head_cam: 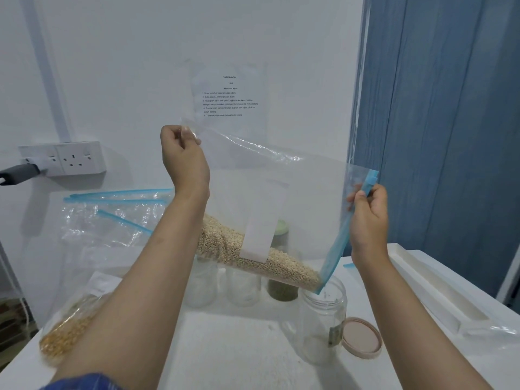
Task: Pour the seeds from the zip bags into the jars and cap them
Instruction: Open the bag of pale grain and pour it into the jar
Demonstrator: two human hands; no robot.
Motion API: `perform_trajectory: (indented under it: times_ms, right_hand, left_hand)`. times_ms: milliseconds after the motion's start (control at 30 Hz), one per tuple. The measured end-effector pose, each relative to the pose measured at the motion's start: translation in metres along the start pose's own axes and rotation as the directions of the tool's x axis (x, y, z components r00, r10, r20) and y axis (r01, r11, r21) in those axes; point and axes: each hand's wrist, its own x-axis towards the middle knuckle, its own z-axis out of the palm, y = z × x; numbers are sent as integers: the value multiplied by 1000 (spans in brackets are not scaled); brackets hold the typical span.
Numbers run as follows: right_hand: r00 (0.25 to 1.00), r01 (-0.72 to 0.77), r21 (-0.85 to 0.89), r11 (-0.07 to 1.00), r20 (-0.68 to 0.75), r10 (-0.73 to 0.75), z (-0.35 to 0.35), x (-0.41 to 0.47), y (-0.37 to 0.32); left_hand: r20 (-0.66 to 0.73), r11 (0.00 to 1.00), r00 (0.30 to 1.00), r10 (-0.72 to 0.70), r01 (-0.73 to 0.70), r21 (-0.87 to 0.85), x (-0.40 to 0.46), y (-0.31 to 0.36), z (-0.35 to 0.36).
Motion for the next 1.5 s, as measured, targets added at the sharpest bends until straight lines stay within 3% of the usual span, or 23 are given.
perform_trajectory:
  times_ms: [1500]
  right_hand:
    - [1000,-6,4,1000,-27,6,-12,-2,4]
  left_hand:
    - [19,1000,1000,18,-18,23,-6,4,13]
